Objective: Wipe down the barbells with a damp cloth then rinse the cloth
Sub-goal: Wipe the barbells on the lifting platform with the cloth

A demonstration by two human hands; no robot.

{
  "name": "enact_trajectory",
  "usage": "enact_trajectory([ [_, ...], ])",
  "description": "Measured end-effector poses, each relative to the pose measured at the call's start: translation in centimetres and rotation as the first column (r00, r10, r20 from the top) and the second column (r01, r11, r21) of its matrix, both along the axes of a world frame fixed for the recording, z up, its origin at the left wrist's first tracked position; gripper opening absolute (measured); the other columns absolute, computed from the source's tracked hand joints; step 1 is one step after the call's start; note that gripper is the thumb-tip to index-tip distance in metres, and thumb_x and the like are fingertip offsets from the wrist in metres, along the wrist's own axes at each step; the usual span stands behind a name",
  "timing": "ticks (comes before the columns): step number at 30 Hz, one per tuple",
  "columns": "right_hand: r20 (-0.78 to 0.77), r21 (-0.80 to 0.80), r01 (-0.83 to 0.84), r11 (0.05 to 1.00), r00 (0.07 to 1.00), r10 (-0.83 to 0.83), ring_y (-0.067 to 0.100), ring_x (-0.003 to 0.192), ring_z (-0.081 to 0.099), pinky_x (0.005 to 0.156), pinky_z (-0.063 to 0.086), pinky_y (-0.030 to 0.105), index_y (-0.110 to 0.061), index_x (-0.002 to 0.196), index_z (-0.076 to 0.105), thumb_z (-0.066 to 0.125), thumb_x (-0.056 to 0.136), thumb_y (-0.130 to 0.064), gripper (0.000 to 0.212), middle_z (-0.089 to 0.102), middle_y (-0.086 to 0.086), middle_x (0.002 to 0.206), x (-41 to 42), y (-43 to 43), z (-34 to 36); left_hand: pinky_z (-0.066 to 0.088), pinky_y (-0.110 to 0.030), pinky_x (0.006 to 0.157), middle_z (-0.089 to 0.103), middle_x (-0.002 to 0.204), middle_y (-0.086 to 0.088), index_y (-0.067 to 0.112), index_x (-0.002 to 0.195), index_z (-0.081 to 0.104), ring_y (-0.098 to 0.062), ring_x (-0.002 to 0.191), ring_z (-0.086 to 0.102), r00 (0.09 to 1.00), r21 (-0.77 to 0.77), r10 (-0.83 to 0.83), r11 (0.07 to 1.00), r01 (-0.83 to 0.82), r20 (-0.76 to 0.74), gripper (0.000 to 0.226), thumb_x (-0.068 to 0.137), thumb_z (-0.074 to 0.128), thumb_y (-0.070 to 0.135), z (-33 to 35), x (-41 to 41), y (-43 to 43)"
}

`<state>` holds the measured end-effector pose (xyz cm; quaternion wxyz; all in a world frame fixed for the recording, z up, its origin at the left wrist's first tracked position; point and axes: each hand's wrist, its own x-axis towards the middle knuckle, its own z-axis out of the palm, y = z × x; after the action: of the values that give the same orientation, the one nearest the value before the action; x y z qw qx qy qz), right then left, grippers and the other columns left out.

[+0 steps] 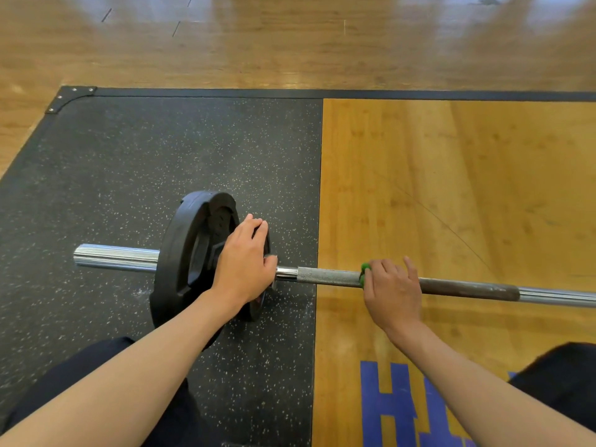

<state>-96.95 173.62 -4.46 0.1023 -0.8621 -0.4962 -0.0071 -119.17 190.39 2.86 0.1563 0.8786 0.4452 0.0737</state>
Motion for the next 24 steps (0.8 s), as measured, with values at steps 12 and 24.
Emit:
enact_trajectory([
  [12, -0.184, -0.061, -0.270, 0.961, 0.949, 0.255, 0.023, 0.072, 0.055, 0.064, 0.033, 0.032, -0.016, 0.091, 0.060, 0.053, 0.097, -0.018, 0.009, 0.058, 0.000, 0.085, -11.1, 9.0, 2.0, 0.033, -0.044, 0.117, 0.048, 0.146, -0.018, -0.004, 0.145, 0.043, -0.033, 0.148, 0.031, 1.000, 0.019, 0.009, 1.000, -0.009, 0.014, 0.063, 0.086, 0.060, 0.009, 0.2, -0.2, -0.5],
  [24, -0.266, -0.231, -0.040, 0.972, 0.964, -0.024, 0.026, 0.062, 0.052, 0.059, 0.043, 0.034, -0.016, 0.068, 0.052, 0.037, 0.098, -0.029, 0.036, 0.050, 0.000, 0.066, -1.5, 4.3, 2.5, 0.036, -0.046, 0.116, 0.050, 0.145, -0.018, -0.004, 0.144, 0.046, -0.034, 0.146, 0.035, 1.000, 0.022, 0.012, 1.000, -0.012, 0.009, 0.063, 0.086, 0.063, 0.012, 0.1, 0.1, -0.4],
])
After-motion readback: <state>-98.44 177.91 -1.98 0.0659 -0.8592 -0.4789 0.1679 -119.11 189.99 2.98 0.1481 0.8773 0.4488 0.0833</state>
